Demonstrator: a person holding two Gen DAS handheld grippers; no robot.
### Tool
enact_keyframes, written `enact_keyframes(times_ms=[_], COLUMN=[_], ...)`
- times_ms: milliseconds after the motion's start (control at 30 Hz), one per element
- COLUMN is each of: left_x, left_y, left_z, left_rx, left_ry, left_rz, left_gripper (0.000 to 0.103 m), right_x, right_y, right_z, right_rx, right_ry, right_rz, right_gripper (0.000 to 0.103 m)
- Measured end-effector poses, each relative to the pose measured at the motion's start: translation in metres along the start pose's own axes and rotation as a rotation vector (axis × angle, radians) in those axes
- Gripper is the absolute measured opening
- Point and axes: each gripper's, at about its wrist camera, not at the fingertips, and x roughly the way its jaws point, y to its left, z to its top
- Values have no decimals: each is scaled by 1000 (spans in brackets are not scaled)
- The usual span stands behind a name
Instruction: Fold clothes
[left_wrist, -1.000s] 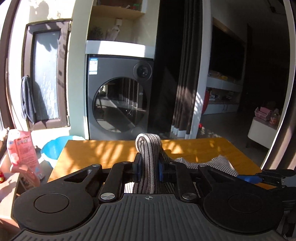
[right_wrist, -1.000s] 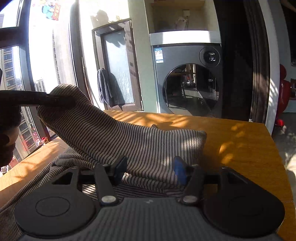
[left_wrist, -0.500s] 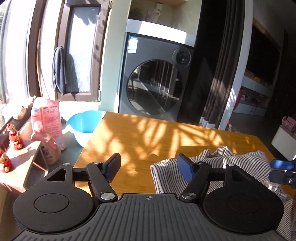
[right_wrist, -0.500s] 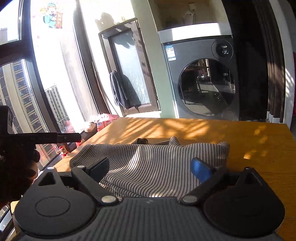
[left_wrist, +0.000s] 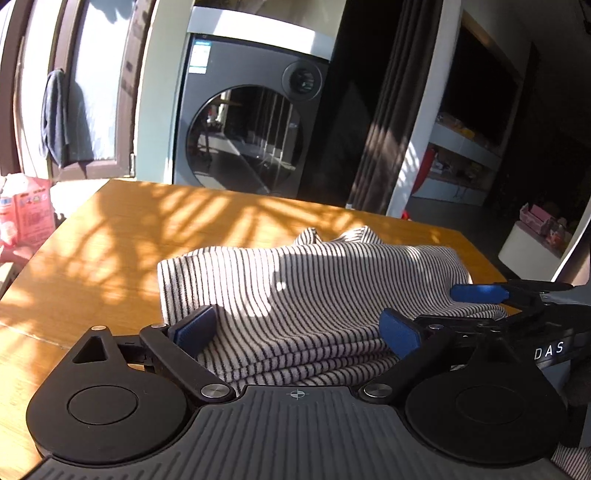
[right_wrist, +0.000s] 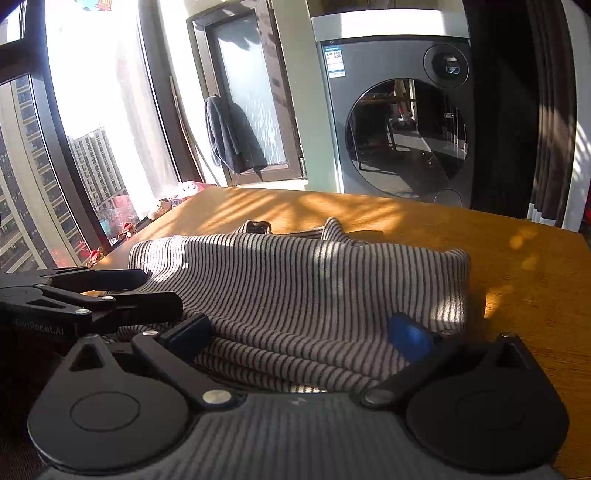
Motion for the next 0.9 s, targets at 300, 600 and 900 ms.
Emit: enact_keyframes(times_ms=[300,600,900], left_x=[2,-4,1], left_y=[-6,-9,-8], left_z=[-1,-4,0], left_rx=[38,38,65], left_ry=[21,15,55], left_rz=[24,77,60], left_gripper=[103,103,103], right_x=[-2,-5,-4], right_y=[2,7,5], right_z=[1,-1,0], right_rx=[-29,-46,-29], right_ry=[25,3,20], right_rz=[9,-19,-21], right_gripper=[103,103,103])
